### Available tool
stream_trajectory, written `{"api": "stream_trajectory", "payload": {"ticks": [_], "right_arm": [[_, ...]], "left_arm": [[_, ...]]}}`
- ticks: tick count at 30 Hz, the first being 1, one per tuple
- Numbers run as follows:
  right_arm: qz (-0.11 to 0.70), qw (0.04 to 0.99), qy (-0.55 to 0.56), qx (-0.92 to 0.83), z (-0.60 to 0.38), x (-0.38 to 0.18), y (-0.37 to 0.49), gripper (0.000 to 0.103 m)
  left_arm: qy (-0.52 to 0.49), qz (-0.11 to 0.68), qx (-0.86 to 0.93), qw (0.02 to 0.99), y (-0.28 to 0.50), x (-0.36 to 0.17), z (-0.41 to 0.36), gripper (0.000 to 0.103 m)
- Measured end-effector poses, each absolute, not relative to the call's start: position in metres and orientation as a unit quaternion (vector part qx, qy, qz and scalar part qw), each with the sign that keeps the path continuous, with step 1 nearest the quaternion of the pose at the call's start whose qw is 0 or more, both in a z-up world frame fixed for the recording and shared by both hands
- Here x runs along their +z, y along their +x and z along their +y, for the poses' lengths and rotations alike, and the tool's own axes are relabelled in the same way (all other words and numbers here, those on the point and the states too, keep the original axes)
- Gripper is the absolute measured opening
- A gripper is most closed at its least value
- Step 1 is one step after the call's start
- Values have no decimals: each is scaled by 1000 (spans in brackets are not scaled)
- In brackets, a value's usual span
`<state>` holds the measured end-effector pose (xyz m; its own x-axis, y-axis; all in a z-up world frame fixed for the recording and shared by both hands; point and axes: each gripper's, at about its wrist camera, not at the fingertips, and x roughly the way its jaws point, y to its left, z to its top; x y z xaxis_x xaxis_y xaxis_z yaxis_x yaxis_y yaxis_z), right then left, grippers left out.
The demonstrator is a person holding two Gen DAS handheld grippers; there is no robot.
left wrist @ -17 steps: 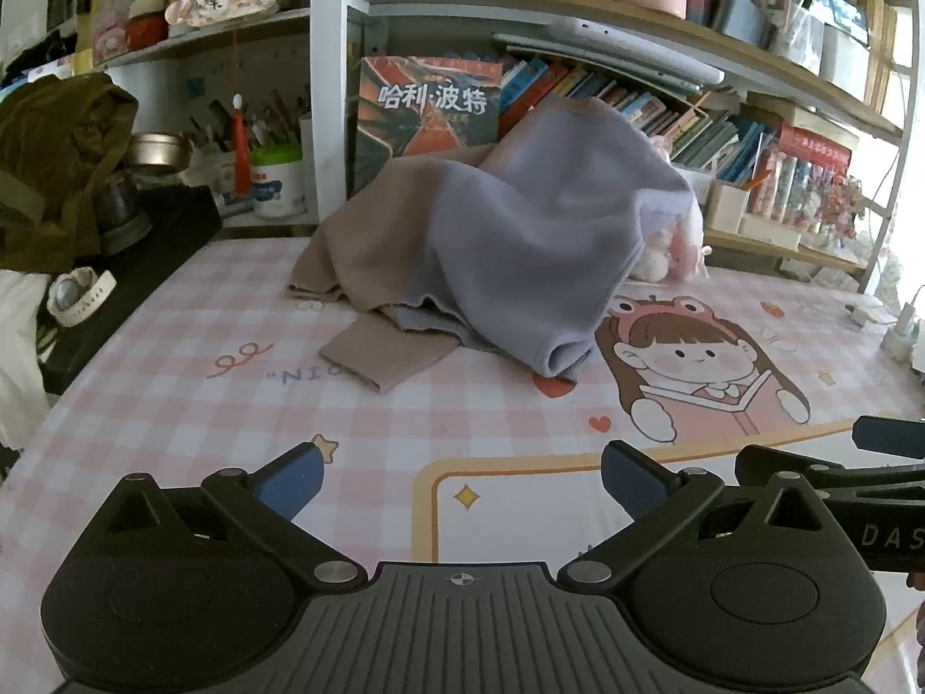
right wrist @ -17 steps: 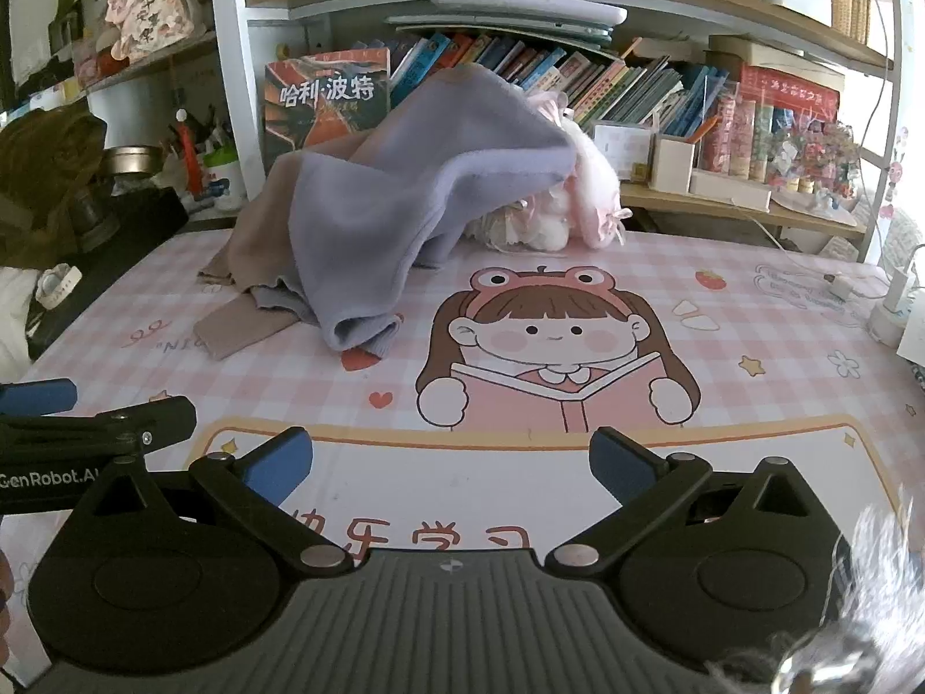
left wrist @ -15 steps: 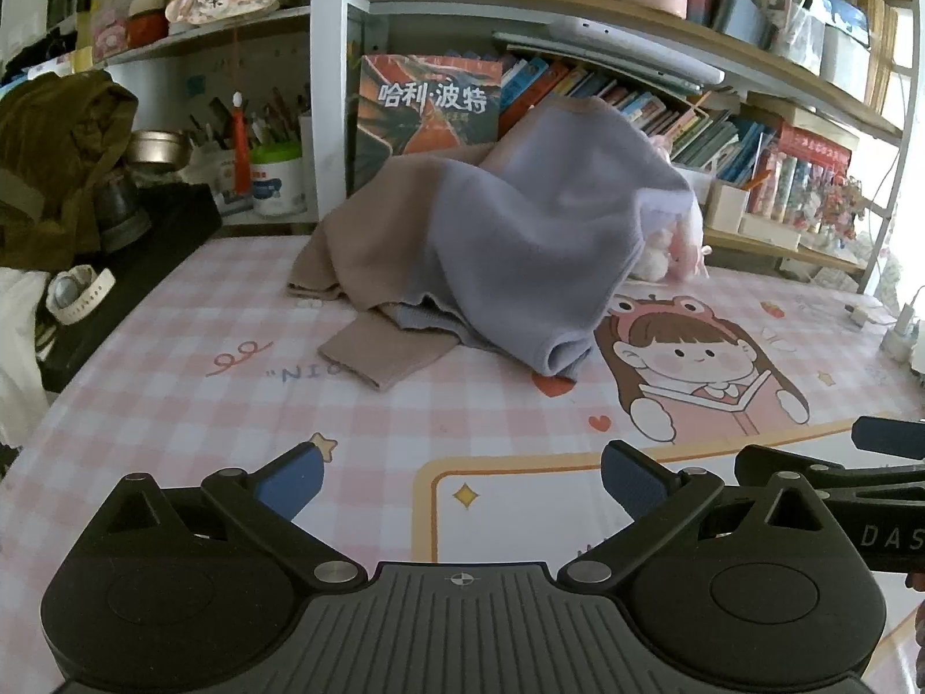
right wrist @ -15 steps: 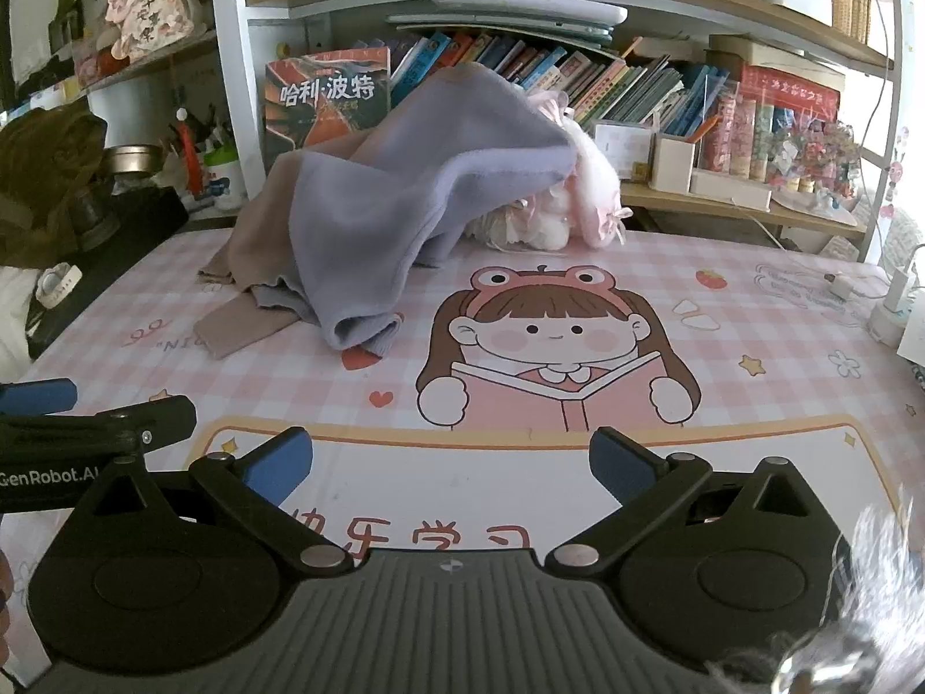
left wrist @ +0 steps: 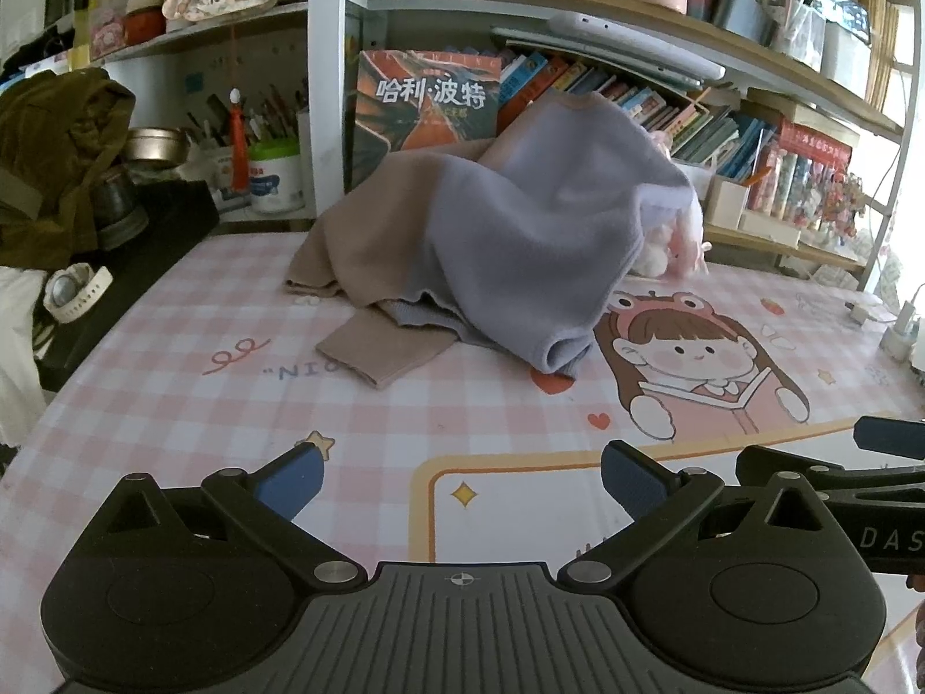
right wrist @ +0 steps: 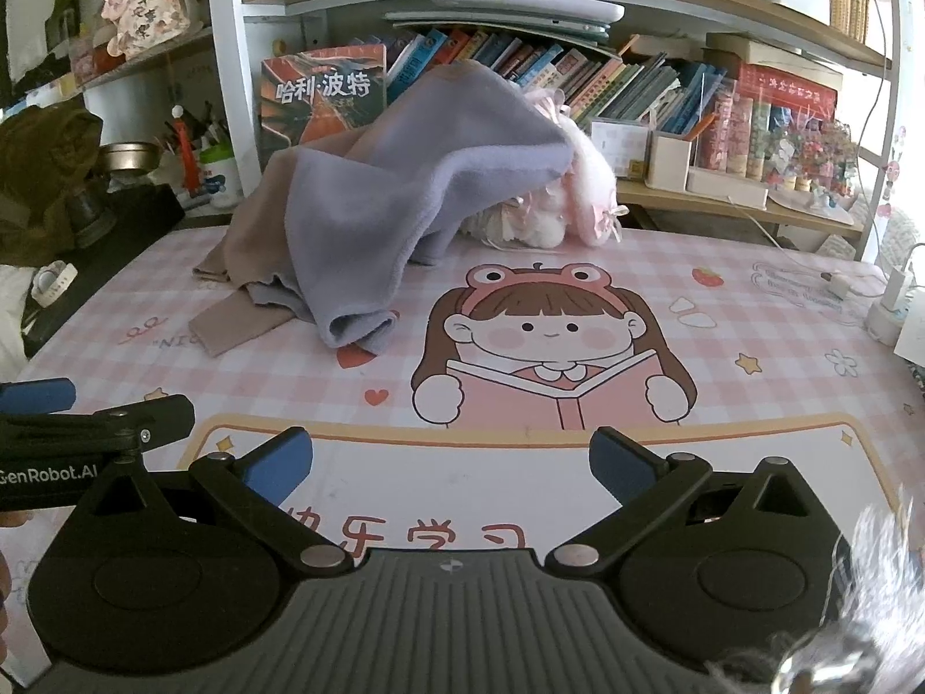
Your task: Fold clothes
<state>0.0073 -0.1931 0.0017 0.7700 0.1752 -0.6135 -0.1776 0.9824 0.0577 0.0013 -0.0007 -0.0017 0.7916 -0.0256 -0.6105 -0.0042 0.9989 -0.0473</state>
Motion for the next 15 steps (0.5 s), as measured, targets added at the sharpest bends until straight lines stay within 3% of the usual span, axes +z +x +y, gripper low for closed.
{"api": "stream_trajectory", "payload": {"ticks": [15], "right_arm": [[329,940,-3,94,-192,2,9,103]], "left_arm": [[-24,328,-5,944,3,-3,1,103]]}}
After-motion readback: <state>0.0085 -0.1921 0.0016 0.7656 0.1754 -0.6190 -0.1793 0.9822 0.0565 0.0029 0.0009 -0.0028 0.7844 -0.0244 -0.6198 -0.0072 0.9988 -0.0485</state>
